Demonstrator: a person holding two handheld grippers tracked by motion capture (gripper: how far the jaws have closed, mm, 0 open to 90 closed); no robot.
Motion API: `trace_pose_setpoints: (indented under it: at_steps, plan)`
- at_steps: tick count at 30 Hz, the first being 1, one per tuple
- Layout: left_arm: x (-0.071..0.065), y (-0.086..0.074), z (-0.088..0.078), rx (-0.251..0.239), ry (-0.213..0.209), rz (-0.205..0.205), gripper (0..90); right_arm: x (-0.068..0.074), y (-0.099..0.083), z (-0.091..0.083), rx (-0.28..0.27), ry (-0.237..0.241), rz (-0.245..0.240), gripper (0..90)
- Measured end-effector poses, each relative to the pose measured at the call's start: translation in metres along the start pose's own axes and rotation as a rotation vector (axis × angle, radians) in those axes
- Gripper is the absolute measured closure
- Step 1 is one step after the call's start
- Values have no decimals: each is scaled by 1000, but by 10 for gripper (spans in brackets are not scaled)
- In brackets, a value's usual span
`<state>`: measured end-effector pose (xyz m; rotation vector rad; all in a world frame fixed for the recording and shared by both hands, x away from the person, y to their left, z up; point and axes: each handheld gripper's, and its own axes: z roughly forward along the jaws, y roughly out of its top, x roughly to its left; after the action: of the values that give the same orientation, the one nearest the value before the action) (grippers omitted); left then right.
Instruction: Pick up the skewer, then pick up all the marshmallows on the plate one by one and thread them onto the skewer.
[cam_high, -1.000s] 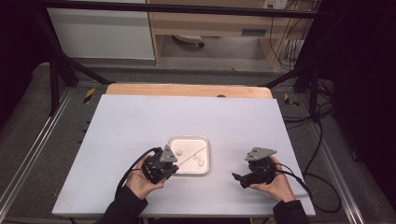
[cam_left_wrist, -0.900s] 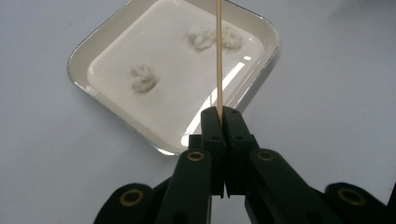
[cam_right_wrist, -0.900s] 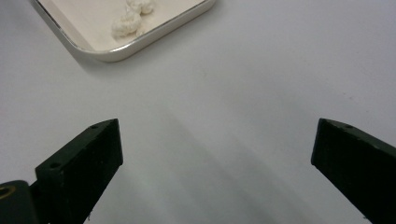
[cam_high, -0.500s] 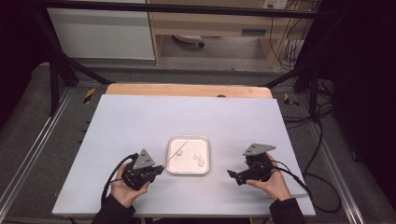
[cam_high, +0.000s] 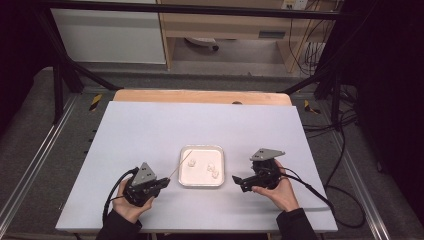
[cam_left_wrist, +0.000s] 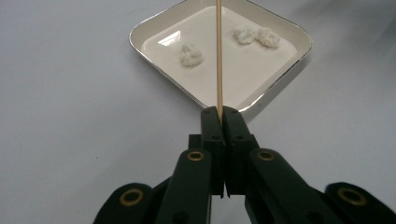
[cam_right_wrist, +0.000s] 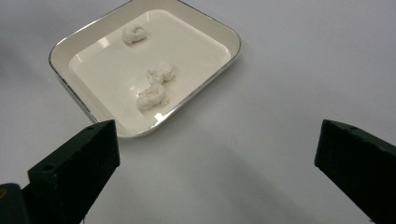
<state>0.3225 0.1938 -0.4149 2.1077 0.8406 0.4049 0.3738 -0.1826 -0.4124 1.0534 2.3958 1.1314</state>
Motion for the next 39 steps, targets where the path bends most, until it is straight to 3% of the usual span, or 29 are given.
trace_pose_setpoints:
  at_steps: [12, 28, 34, 39]
  plan:
    - [2, -5, -2, -33, 4, -22, 889, 13, 26, 19, -48, 5, 7, 7]
    - [5, -8, -4, -49, 3, -37, 889, 27, 48, 57, -14, 10, -7, 23]
    - [4, -9, -3, -46, 7, -35, 889, 32, 50, 72, -6, 57, -26, 126]
    - [4, -9, -2, -43, 5, -32, 889, 32, 46, 80, 21, 55, -28, 274]
